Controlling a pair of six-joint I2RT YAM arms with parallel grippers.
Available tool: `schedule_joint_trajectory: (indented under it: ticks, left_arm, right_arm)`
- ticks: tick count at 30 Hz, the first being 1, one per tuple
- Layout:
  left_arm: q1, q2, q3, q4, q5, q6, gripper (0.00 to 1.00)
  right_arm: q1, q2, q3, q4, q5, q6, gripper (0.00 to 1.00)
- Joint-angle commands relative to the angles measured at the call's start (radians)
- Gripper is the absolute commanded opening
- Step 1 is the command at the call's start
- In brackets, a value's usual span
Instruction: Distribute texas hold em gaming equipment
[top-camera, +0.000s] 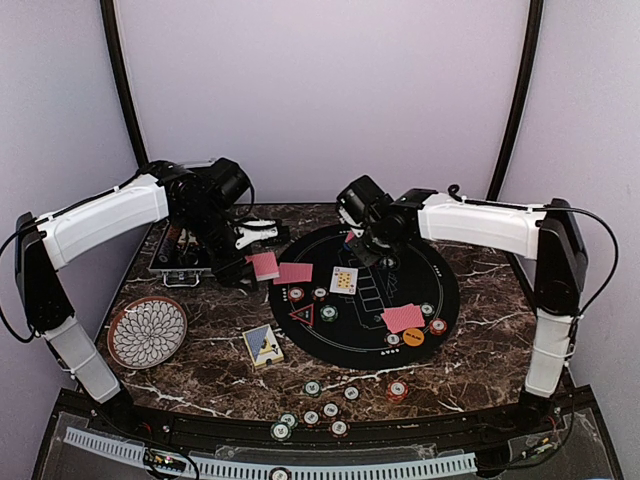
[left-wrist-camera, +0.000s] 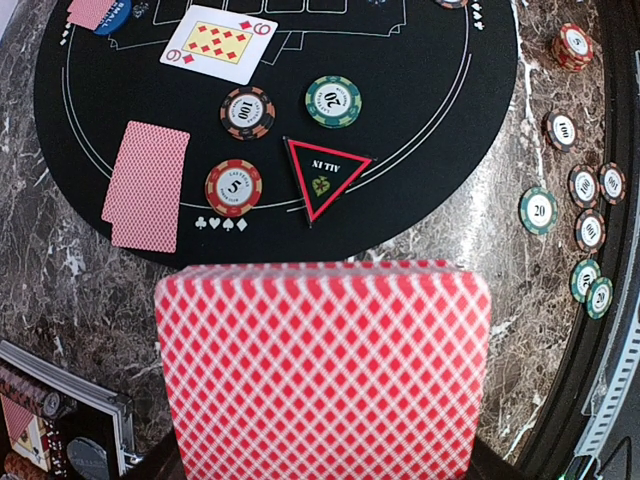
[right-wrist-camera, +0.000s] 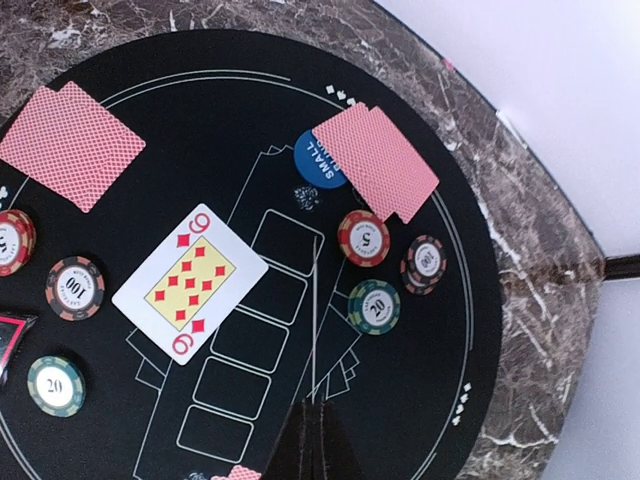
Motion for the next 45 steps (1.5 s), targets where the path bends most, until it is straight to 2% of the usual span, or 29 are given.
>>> schedule_joint_trajectory:
  ticks: [1,10,24,31,37,40,45]
  left_arm:
    - [0.004,-0.049,-0.005,-0.027,0.014,0.006,0.00]
    - [0.004,-0.052,-0.004,-0.033,0.015,0.008,0.00]
    - [0.004,-0.046,-0.001,-0.034,0.029,0.008,0.00]
    - [0.004,-0.040,0.008,-0.040,0.030,0.006,0.00]
    - [0.004,-0.034,0.017,-0.045,0.033,0.003,0.00]
    - [0.004,-0.036,0.016,-0.045,0.033,0.003,0.00]
    - [0.004,-0.033,0.018,-0.046,0.036,0.004,0.00]
  right_arm:
    - [0.064,0.054,-0.006,0.109,0.226,-0.154,0.00]
    - [0.153,0.190,-0.025,0.152,0.287,-0.241,0.00]
    - [0.210,0.206,-0.118,0.179,0.257,-0.235,0.01]
    - [0.214,0.164,-0.180,0.191,0.227,-0.195,0.37]
    - [0.185,0.096,-0.222,0.198,0.152,-0.093,0.62]
    - [0.123,0.039,-0.222,0.170,0.035,0.025,0.67]
    - [-0.043,-0.049,-0.260,0.186,-0.291,0.237,0.69]
